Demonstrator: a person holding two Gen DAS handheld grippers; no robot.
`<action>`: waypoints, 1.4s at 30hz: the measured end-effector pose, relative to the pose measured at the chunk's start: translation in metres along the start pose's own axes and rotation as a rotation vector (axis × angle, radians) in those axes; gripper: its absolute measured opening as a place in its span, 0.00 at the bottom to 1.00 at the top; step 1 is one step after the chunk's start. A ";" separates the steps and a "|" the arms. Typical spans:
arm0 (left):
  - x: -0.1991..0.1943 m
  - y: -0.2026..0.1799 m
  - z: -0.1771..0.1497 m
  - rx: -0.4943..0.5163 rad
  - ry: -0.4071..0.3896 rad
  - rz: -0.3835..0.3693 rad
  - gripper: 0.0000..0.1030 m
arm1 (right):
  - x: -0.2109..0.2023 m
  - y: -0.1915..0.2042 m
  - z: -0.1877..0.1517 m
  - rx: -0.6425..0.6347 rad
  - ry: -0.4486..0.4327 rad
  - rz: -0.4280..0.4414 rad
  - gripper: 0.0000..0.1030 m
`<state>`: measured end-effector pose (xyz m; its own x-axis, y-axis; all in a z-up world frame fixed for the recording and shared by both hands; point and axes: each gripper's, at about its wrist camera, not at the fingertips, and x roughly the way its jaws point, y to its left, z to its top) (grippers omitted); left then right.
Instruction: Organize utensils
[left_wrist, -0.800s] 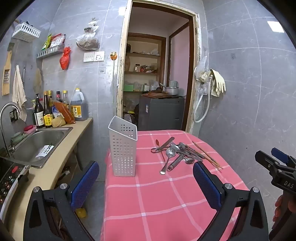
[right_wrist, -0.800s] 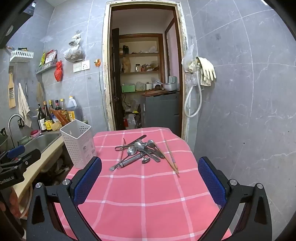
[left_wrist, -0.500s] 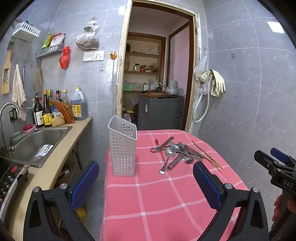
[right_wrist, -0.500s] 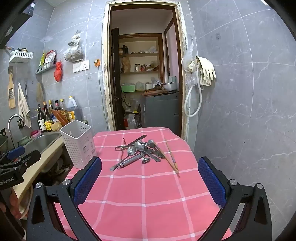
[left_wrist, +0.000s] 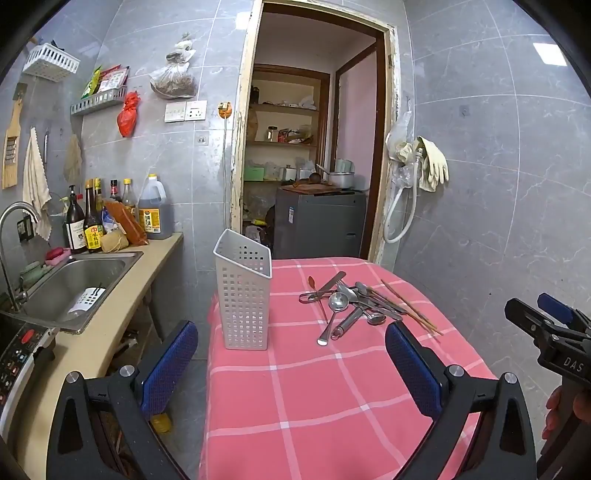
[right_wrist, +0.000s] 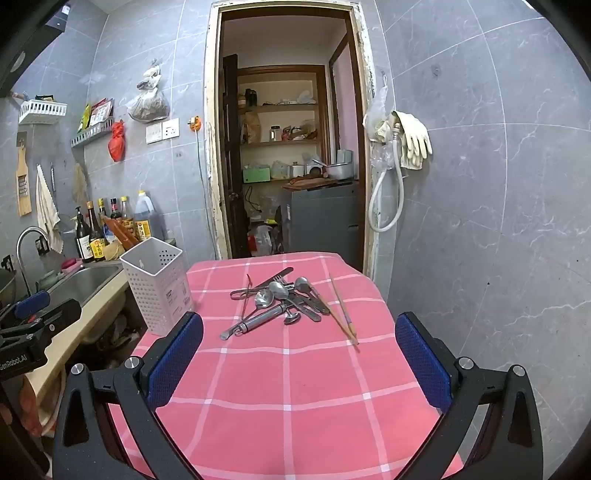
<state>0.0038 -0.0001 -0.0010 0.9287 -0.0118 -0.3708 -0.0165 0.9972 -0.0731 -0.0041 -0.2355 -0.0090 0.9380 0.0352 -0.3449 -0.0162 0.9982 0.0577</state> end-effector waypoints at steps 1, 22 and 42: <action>0.000 0.000 0.000 0.000 0.000 0.000 0.99 | 0.000 0.000 0.000 0.001 0.001 0.000 0.99; -0.001 -0.002 -0.005 0.002 0.003 -0.004 0.99 | 0.001 -0.002 -0.002 0.003 0.005 0.000 0.99; 0.000 -0.001 -0.007 0.000 0.006 -0.004 0.99 | 0.004 0.000 -0.003 0.006 0.007 -0.001 0.99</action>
<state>0.0015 -0.0018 -0.0072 0.9265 -0.0167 -0.3759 -0.0122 0.9972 -0.0744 -0.0009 -0.2348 -0.0129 0.9354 0.0349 -0.3519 -0.0137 0.9979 0.0626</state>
